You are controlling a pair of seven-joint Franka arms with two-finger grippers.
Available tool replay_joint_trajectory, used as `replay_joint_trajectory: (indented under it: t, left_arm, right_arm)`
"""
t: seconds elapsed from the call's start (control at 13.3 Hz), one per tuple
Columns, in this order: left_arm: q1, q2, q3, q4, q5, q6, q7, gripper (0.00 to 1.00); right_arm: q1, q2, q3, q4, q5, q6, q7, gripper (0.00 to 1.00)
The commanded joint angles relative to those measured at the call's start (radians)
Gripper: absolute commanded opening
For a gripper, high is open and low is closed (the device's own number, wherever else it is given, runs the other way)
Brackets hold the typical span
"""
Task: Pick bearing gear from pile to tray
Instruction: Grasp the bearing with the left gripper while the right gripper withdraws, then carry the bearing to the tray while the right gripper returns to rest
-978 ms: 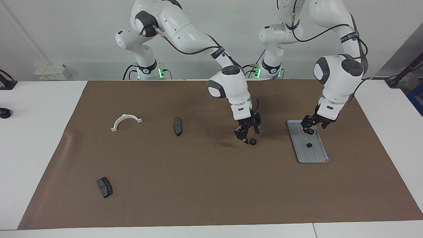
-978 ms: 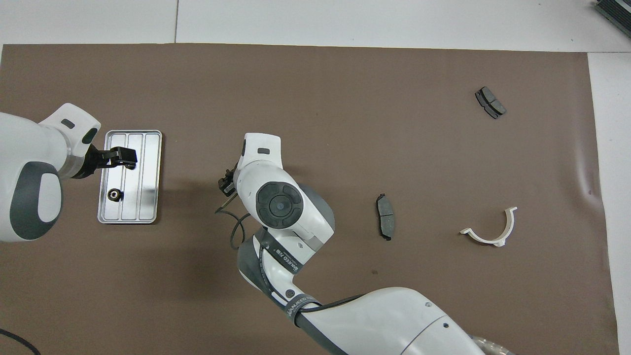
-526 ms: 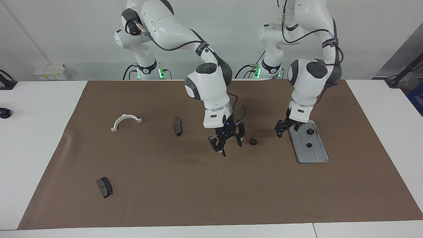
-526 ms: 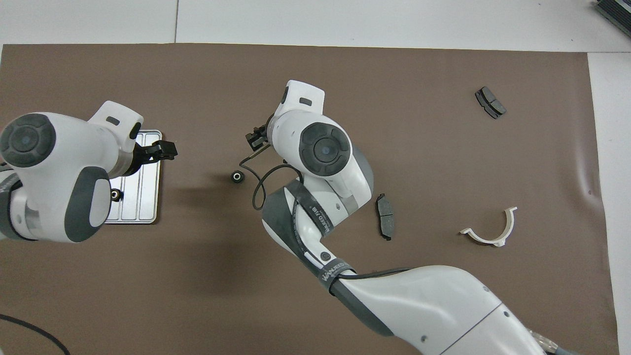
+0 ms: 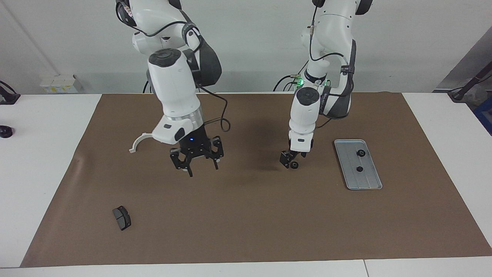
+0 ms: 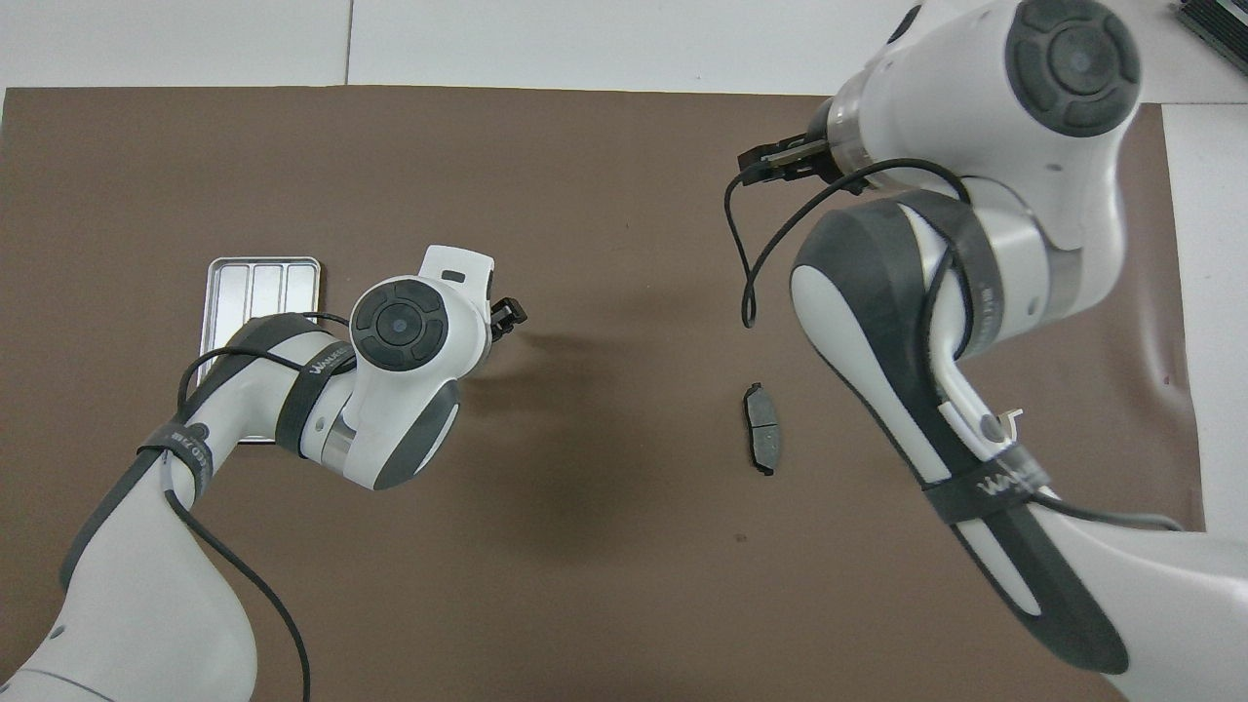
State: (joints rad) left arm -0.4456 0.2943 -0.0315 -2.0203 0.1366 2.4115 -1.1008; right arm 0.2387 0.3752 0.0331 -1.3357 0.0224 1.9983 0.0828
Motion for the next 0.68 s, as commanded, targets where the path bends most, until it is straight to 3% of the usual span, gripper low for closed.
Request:
replay_joint_trajectory:
  t: [0.0, 0.15, 0.38, 0.6]
  left_arm:
    - [-0.013, 0.003, 0.018, -0.03, 0.023, 0.043, -0.037, 0.96]
    - [-0.013, 0.002, 0.016, -0.038, 0.023, 0.047, -0.031, 0.89]
    - [-0.011, -0.003, 0.016, -0.092, 0.023, 0.115, -0.03, 0.66]
    - [-0.004, -0.001, 0.016, -0.097, 0.023, 0.126, -0.018, 0.62]
  right_arm:
    - [-0.119, -0.122, 0.019, -0.023, 0.101, -0.16, -0.026, 0.81]
    - [-0.15, -0.195, -0.022, -0.031, 0.128, -0.261, -0.048, 0.81]
    - [-0.18, -0.263, -0.104, -0.055, 0.184, -0.383, -0.07, 0.82]
    - [-0.173, -0.327, -0.205, -0.149, 0.255, -0.441, -0.101, 0.85]
